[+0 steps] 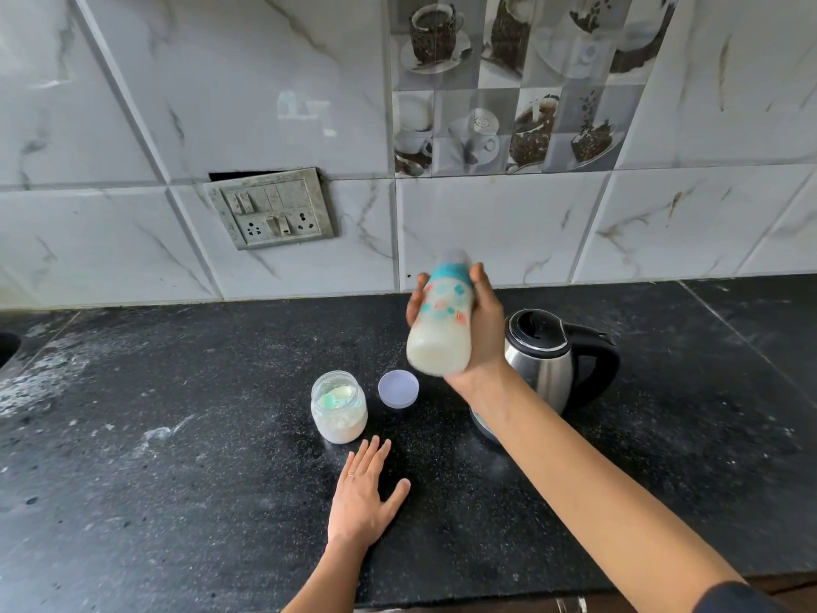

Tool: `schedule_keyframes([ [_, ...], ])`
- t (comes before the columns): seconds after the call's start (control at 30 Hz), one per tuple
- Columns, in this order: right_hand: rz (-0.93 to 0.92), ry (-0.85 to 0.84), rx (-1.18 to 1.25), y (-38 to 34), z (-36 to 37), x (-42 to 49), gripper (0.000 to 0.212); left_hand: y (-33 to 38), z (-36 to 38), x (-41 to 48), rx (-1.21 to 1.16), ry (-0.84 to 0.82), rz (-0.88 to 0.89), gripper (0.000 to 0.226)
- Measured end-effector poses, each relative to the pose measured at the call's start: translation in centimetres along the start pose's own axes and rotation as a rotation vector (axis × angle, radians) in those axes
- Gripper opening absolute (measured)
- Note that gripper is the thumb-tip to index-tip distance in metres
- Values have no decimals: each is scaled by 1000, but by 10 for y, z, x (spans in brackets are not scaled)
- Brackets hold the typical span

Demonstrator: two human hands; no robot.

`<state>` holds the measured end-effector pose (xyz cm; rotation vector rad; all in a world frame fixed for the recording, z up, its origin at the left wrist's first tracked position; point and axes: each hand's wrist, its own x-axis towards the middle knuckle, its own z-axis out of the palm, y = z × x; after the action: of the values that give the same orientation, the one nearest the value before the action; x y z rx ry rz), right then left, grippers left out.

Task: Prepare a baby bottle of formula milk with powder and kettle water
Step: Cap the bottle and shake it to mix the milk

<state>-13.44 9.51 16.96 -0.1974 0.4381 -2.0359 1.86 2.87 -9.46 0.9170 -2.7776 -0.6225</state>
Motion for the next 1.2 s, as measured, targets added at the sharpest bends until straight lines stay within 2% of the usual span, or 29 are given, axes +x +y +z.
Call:
schedule_keyframes([
  [0.1, 79, -30, -133, 7, -2, -9, 49, 0, 0, 0, -2, -2, 0, 74],
  [0.23, -88, 116, 120, -7, 0, 3, 45, 0, 2, 0, 4, 2, 6, 74],
  [0.4, 46, -29, -219, -1, -7, -16, 50, -2, 2, 0, -11, 9, 5, 76],
  [0.5, -81, 33, -53, -10, -5, -10, 44, -1, 2, 0, -9, 1, 9, 80],
  [0.57, -54, 23, -27, -11, -9, -11, 44, -1, 2, 0, -7, -3, 8, 81],
  [0.67, 73, -61, -227, -1, -19, -22, 53, -1, 1, 0, -23, -4, 9, 85],
  [0.77, 80, -113, -165, -1, -24, -23, 54, -1, 0, 1, -38, -17, 6, 90],
  [0.83, 93, -153, -169, -2, -26, -22, 66, 0, -2, 2, -65, -31, 0, 91],
  [0.9, 92, -173, -236, 0, -29, -22, 86, 1, -5, 3, -83, -56, -5, 80],
  [0.97, 60, -184, -253, 0, -32, -21, 92, 0, -8, 4, -103, -80, -4, 70],
  [1.0, 50, -180, -260, 0, -34, -19, 87, 0, -10, 4, -111, -98, 1, 69],
  [1.1, 44, -159, -357, -2, -37, -19, 54, -1, -18, 4, -182, -134, -12, 66],
  [1.13, 35, -151, -382, -3, -39, -18, 49, -1, -21, 2, -230, -123, -43, 63],
  [1.2, 31, -120, -401, -3, -44, -16, 52, -1, -27, -3, -304, -42, -119, 55],
])
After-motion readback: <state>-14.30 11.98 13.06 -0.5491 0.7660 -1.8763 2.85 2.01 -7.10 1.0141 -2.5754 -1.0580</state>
